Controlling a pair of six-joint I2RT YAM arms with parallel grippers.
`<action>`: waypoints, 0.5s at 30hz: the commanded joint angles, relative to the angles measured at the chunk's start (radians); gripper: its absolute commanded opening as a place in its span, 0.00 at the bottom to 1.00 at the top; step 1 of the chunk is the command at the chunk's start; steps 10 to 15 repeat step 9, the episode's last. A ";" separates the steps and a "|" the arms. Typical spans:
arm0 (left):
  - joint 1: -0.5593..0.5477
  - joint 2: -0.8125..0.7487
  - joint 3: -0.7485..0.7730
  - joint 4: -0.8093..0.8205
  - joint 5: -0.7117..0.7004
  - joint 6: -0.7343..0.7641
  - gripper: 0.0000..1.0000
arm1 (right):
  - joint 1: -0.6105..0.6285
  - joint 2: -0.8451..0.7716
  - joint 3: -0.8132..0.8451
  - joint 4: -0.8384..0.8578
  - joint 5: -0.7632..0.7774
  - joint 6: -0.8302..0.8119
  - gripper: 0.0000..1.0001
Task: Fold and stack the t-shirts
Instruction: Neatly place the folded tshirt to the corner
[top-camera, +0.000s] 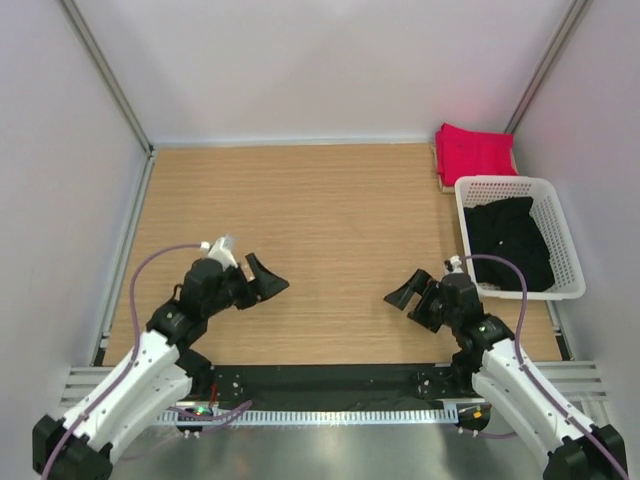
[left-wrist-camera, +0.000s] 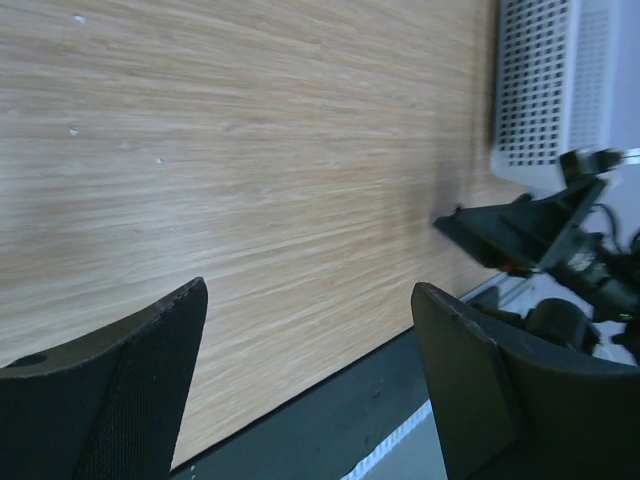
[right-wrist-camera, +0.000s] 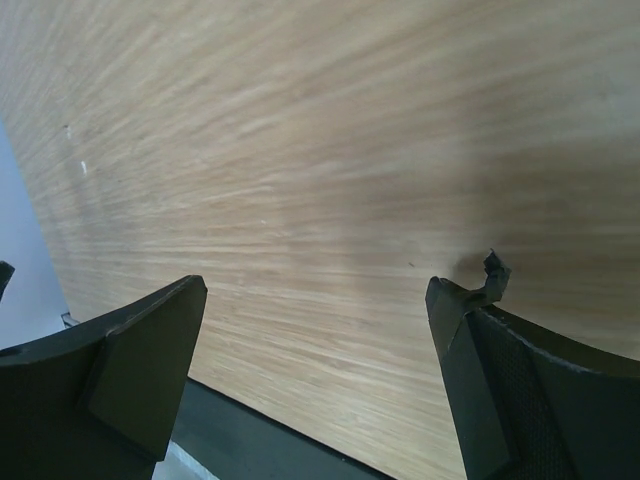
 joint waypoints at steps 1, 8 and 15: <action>0.006 -0.174 -0.156 0.257 -0.015 -0.149 0.85 | -0.005 -0.097 -0.058 0.021 0.008 0.134 1.00; 0.006 -0.641 -0.414 0.202 -0.081 -0.371 0.91 | -0.003 -0.356 -0.142 -0.010 -0.032 0.192 1.00; 0.004 -0.697 -0.428 0.170 -0.086 -0.388 0.91 | -0.003 -0.389 -0.150 -0.014 -0.049 0.195 1.00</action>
